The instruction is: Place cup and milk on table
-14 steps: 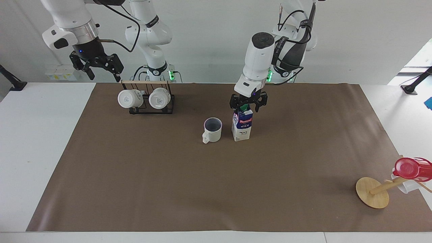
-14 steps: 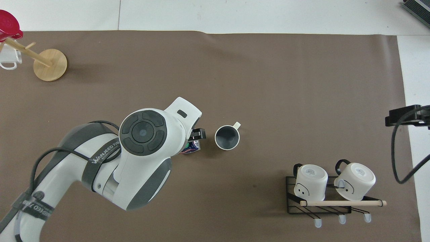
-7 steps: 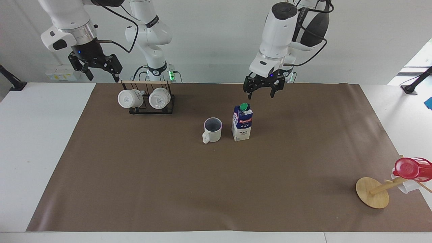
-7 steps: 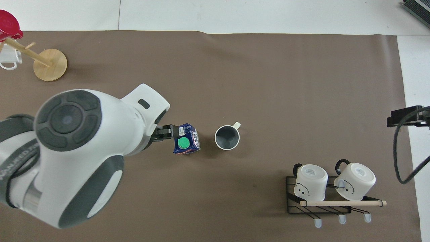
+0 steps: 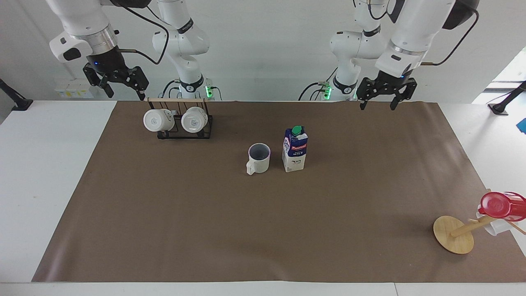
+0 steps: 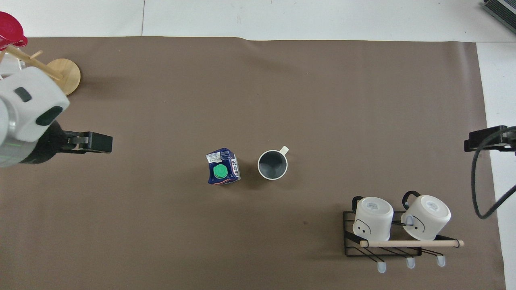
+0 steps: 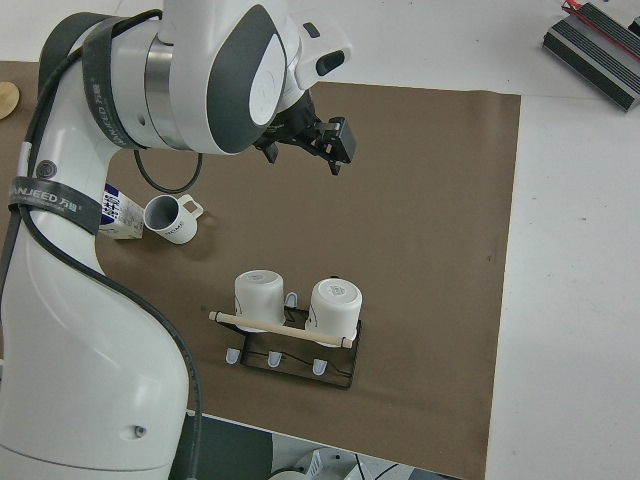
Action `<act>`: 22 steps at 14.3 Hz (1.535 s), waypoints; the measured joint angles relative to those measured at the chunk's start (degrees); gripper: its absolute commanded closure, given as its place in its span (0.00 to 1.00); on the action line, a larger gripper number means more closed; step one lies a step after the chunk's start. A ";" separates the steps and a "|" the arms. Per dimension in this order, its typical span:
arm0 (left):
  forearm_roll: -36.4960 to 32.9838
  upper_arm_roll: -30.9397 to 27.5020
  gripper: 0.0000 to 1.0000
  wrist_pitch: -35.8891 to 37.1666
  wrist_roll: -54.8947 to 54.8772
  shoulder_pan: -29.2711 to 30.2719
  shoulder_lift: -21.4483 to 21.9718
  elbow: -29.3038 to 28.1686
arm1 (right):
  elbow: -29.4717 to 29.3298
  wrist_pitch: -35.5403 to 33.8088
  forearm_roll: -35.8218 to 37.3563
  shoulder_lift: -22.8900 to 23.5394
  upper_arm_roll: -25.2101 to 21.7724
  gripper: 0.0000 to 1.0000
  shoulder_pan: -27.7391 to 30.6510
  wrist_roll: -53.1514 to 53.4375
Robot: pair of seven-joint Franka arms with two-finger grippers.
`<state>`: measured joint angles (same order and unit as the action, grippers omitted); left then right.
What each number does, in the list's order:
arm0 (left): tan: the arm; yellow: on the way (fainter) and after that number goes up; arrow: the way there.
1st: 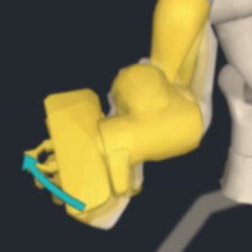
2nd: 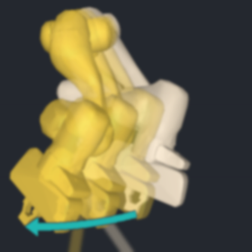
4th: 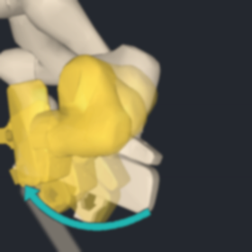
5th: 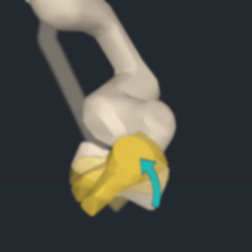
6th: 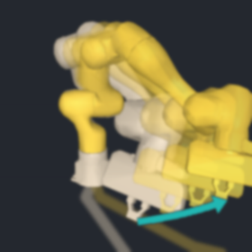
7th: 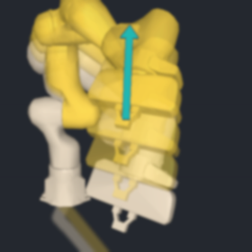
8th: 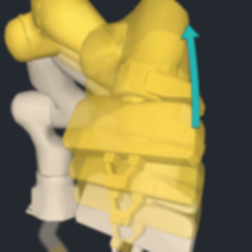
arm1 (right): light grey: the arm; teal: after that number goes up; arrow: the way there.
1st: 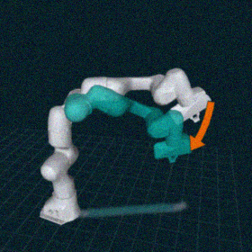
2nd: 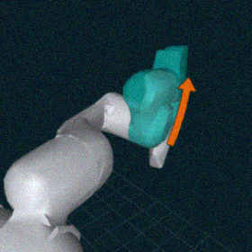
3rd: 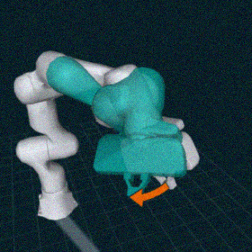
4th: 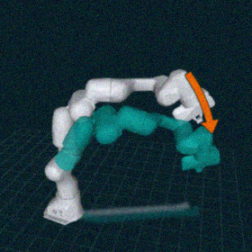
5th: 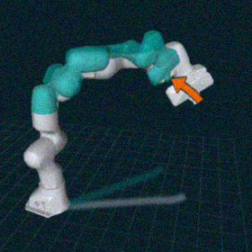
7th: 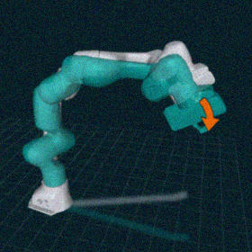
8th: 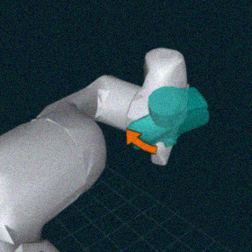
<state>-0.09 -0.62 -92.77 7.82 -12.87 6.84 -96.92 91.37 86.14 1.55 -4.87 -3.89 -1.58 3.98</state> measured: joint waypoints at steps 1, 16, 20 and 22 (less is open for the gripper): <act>0.00 -0.05 0.00 0.85 -2.13 1.64 0.01 0.67 | 0.00 0.00 0.00 0.00 0.03 0.00 0.00 0.00; 0.00 0.12 0.00 1.93 -8.54 6.54 -0.01 1.23 | 0.00 0.00 0.00 0.00 0.06 0.00 0.00 0.00; 0.00 0.12 0.00 1.94 -8.97 6.54 -0.01 1.83 | 0.00 0.00 0.00 0.00 0.06 0.00 0.00 0.00; 0.00 0.12 0.00 2.02 -8.99 6.54 -0.01 2.22 | 0.00 0.00 0.00 0.00 0.06 0.00 0.00 0.00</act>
<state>-0.09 -0.50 -90.75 -1.17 -6.33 6.83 -94.71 91.37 86.14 1.54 -4.87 -3.83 -1.59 3.98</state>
